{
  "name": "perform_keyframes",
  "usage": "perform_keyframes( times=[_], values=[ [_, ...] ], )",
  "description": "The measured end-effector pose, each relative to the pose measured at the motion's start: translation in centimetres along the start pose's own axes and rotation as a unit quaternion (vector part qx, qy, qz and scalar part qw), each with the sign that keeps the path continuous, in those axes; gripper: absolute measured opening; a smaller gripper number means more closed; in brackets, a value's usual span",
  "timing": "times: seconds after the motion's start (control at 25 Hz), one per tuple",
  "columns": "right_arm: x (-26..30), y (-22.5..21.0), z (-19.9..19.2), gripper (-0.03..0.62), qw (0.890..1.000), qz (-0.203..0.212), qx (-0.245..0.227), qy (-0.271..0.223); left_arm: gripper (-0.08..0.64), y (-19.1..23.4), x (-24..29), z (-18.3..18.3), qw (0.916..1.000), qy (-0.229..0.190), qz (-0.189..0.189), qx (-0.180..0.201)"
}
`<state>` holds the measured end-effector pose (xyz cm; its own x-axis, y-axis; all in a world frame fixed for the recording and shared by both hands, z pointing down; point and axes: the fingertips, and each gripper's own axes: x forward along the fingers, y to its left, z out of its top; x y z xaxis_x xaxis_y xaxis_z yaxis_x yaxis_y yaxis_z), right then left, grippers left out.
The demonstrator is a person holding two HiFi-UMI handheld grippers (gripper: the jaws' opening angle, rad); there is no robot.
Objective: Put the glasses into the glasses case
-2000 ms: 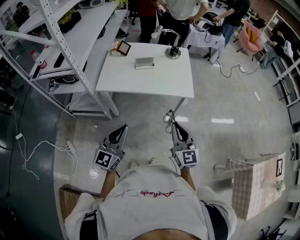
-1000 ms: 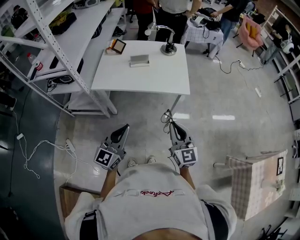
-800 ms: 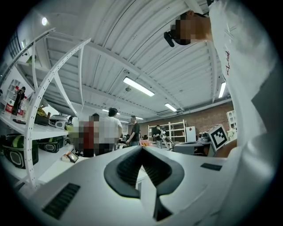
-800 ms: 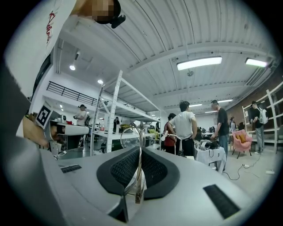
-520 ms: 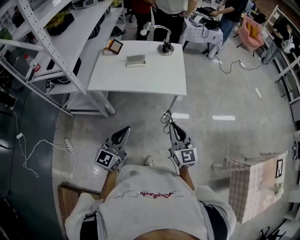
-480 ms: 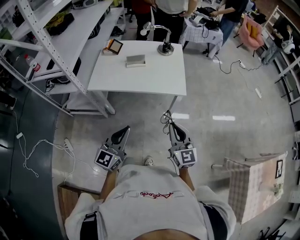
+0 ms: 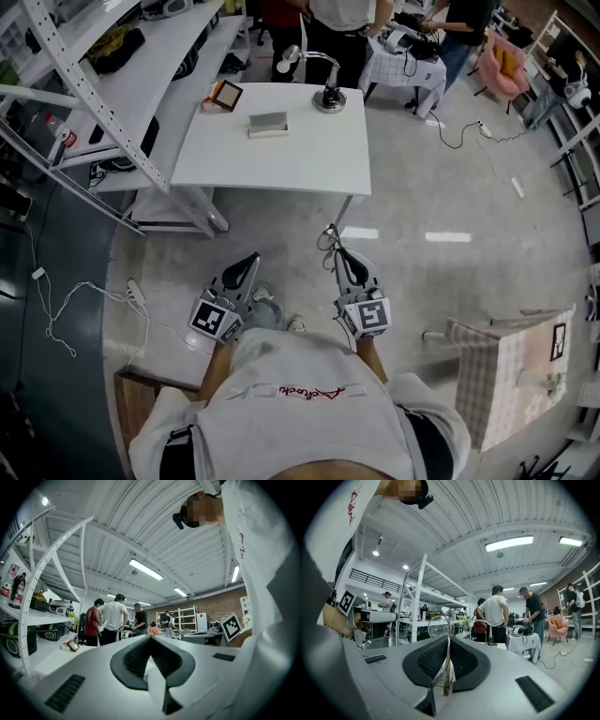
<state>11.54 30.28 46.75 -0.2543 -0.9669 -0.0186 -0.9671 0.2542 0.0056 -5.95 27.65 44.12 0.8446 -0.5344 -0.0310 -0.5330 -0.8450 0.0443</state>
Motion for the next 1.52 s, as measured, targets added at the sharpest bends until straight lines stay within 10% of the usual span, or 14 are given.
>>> perform_keyframes(
  times=[0.68,1.52],
  values=[
    [7.6,-2.5,-1.3,0.017,1.000,0.001,-0.008,0.013,0.014,6.5,5.4,-1.6,0.9997,-0.004,-0.010,-0.023],
    [28.3,-5.2,-0.8,0.017,0.999,0.001,-0.022,0.040,0.014,26.0,14.6,-0.6,0.9991,-0.005,-0.017,-0.038]
  ],
)
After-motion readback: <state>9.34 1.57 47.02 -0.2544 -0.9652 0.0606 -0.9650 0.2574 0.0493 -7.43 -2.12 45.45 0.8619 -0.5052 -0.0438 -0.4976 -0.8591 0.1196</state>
